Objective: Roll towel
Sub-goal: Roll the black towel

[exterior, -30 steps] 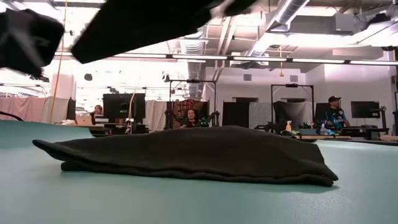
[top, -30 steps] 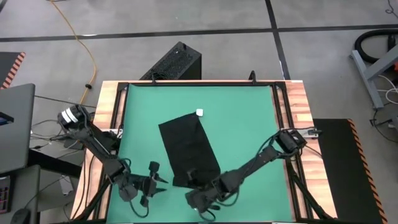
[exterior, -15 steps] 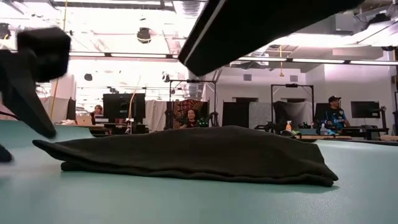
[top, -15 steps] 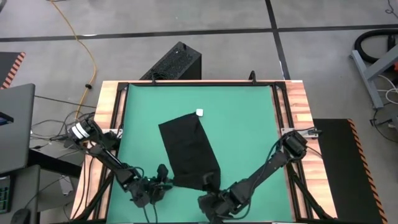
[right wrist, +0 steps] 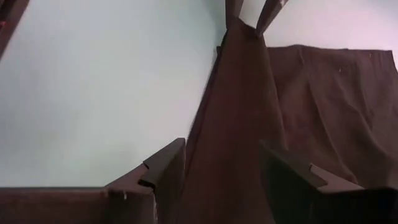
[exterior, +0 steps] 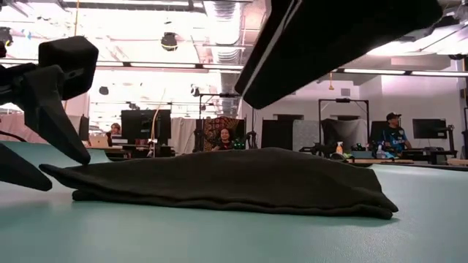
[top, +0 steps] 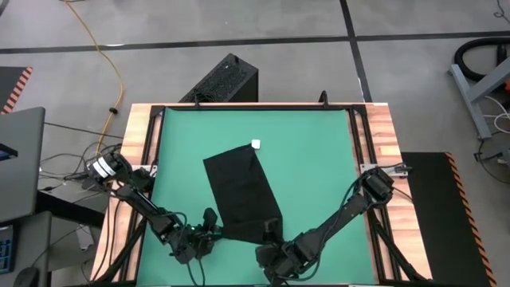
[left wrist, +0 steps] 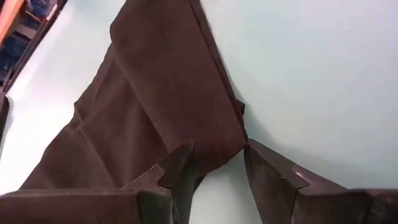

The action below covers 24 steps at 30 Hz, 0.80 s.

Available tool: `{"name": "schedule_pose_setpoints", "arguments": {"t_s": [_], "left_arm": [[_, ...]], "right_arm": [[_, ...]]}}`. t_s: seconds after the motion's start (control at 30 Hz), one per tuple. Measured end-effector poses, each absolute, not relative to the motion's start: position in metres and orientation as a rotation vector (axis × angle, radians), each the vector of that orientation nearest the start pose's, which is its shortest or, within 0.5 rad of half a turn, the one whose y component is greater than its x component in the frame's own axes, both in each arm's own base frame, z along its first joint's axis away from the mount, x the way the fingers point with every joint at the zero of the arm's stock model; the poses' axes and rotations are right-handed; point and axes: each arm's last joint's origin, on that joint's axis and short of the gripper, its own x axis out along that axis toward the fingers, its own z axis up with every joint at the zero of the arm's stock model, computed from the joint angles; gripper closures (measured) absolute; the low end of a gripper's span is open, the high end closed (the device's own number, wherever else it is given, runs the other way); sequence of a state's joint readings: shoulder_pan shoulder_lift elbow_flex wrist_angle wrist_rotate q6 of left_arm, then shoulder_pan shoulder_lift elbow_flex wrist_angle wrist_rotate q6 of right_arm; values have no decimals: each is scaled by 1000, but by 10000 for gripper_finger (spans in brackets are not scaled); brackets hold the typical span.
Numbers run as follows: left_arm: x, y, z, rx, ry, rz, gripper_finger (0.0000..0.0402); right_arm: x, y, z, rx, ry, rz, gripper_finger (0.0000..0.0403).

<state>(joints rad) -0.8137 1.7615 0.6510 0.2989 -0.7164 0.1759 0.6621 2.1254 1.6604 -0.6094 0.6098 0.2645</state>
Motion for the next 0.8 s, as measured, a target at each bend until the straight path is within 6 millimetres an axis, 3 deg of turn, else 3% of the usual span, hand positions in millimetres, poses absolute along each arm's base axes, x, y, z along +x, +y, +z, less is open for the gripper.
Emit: {"name": "schedule_pose_setpoints", "arguments": {"t_s": [0.27,0.4,0.53,0.8], "left_arm": [[218,-199,105,726,582,-145,391],[219,-201,107,735,576,-136,395],[226,-206,115,768,548,-108,400],[236,-216,130,785,526,-68,401]], "right_arm": [[340,280,188,-375,893,-85,186],[331,292,186,-330,883,-91,186],[328,299,172,-334,886,-120,186],[322,294,163,-374,908,-219,186]]}}
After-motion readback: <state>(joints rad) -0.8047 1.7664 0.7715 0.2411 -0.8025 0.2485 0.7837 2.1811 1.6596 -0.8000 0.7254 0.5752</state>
